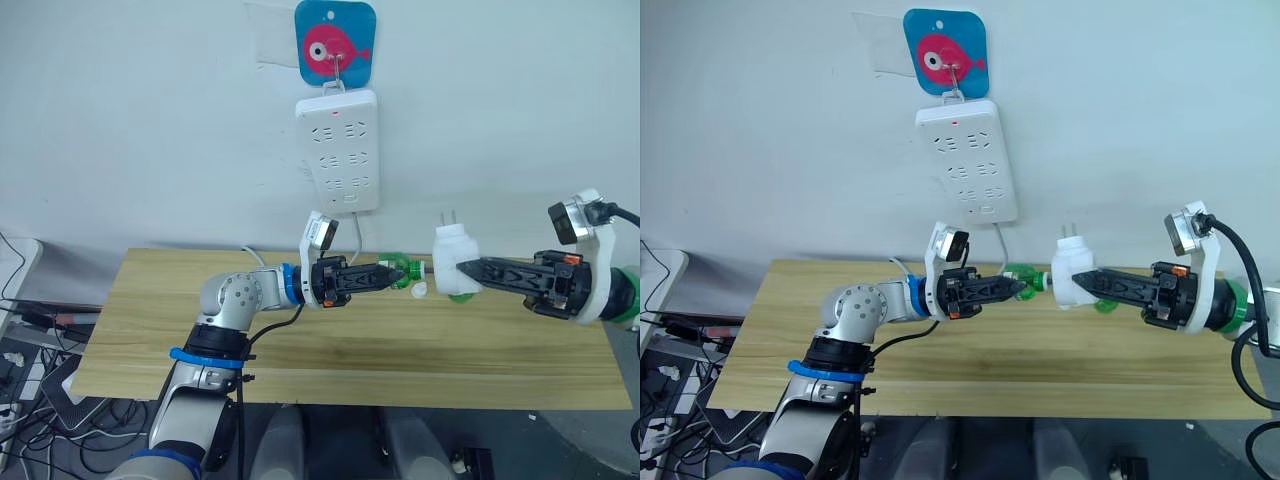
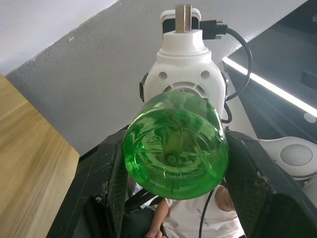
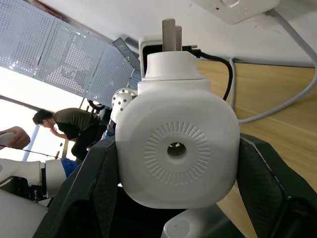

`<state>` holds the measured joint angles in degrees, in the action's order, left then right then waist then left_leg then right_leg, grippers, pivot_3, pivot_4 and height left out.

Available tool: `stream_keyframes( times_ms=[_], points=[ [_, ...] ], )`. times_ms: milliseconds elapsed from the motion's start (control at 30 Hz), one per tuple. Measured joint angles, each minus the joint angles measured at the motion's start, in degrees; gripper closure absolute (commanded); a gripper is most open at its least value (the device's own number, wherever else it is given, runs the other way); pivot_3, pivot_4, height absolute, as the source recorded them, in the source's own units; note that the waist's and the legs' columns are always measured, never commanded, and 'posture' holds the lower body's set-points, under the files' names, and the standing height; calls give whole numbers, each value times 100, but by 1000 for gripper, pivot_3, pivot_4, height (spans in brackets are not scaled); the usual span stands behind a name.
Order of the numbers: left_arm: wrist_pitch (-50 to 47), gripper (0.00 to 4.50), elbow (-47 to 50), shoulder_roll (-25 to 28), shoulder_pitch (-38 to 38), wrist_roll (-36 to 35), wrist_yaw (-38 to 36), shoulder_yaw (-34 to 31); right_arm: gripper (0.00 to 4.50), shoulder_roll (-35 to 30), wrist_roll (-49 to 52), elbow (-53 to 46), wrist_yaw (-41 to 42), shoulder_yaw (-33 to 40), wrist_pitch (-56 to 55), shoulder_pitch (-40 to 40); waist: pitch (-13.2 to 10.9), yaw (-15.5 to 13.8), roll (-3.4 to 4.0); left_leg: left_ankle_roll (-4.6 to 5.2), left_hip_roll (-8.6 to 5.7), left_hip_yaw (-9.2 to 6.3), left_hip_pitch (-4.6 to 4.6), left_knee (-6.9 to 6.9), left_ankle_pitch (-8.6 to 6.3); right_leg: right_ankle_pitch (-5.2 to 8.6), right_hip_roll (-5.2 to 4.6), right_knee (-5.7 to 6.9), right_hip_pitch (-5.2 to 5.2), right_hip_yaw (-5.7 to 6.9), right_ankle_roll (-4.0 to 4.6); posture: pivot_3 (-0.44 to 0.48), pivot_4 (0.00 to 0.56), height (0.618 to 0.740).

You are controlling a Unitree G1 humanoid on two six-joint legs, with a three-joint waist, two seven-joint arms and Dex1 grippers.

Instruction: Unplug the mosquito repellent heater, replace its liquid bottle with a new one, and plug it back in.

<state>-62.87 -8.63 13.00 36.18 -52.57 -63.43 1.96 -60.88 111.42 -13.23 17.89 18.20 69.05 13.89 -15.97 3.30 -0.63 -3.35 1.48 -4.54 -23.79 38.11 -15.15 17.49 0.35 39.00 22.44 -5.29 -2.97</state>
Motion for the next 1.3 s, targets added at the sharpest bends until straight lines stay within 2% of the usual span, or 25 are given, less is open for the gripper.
stream_keyframes(
  times_ms=[167,400,800,1300],
  points=[
    [55,2085,-2,-26,0,1,-12,25,1537,0,3,-28,-22,-38,-26,9,0,0,0,-1,0,0,0,1,0,0,0,1,0,0,0,-85,239,740],
    [82,2085,1,-23,0,2,-34,41,1537,334,17,-83,-422,-197,-137,269,0,3,0,-2,1,-1,0,2,1,0,0,3,0,0,0,-85,239,740],
    [101,2085,-1,-40,-1,12,-100,101,1537,135,8,-266,-458,-415,-241,347,1,2,0,1,2,-1,0,2,0,0,-1,4,0,1,0,-89,246,740],
    [225,2085,-64,14,1,216,-260,16,1537,274,7,-451,-880,-649,-506,538,1,9,0,1,4,-3,-1,3,0,0,-4,3,0,3,0,-100,252,740]
  ],
)
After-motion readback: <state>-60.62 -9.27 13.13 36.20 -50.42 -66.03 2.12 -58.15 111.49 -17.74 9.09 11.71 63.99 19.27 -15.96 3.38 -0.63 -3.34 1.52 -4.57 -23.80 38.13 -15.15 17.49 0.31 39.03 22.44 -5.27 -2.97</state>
